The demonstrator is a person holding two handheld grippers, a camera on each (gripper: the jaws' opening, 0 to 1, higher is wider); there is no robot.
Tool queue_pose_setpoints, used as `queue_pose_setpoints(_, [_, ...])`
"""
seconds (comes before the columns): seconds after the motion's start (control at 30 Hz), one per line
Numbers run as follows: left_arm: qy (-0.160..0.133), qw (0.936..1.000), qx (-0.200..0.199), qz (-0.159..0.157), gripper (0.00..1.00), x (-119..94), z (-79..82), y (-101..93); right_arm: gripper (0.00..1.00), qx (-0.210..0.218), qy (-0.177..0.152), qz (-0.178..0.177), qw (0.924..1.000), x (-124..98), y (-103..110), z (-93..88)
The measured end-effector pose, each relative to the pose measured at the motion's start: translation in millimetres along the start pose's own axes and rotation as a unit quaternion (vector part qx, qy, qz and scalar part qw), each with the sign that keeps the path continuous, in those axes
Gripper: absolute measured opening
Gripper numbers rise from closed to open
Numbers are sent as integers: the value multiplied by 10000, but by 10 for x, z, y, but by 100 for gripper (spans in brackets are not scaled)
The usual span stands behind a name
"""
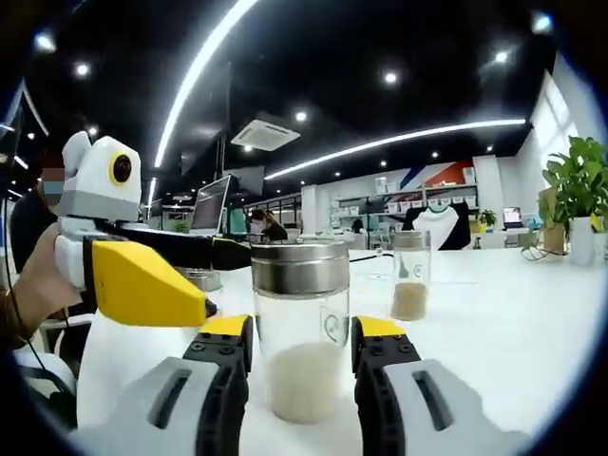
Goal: Rotate the seasoning bottle until the label or dispensing opening points toward the visible target arrow and the bottle remains upright within the marked orientation range
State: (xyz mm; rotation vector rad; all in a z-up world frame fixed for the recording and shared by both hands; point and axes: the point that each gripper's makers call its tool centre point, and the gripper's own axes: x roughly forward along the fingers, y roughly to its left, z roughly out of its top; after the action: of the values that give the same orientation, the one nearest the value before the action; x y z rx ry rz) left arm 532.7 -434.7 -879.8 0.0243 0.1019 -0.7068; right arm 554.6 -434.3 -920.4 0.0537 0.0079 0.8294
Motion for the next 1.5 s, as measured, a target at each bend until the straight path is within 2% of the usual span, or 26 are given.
queue_pose_setpoints(0.1, [14, 10000, -1, -10, 81, 14, -9, -8, 42, 178, 128, -15, 9998, 8, -8, -77])
queue_pose_setpoints(0.23, [89, 10000, -23, -34, 81, 60, -53, 10, 45, 180, 236, 58, 9995, 4, 31, -136])
queue_pose_setpoints(0.33, [114, 9999, -37, -68, 82, 78, -67, 9, 56, 193, 328, -3, 9993, -8, 23, -169])
queue_pose_setpoints(0.47, [118, 9999, -20, -120, 82, 109, -59, -2, 77, 218, 332, -238, 9989, -31, -55, -164])
queue_pose_setpoints(0.53, [126, 9998, 5, -130, 83, 124, -58, -1, 81, 192, 338, -253, 9989, -39, -70, -163])
queue_pose_setpoints(0.77, [162, 9998, 17, -120, 83, 201, -81, 20, 82, 275, 401, -260, 9985, -94, -74, -182])
queue_pose_setpoints(0.9, [130, 9998, 64, -99, 77, 228, -82, 32, 81, 191, 425, -270, 9985, -121, -57, -196])
queue_pose_setpoints(1.07, [82, 9999, 58, -107, 76, 327, -81, 42, 80, 289, 435, -317, 9981, -168, -78, -195])
queue_pose_setpoints(1.33, [74, 9999, 79, -114, 64, 412, -108, 79, 78, 310, 442, -353, 9979, -191, -87, -191])
queue_pose_setpoints(1.43, [108, 9998, 151, -45, 63, 428, -135, 99, 77, 322, 446, -345, 9979, -195, -86, -185])
queue_pose_setpoints(1.5, [51, 9997, 206, -123, 56, 433, -130, 82, 77, 310, 443, -345, 9979, -194, -88, -179])
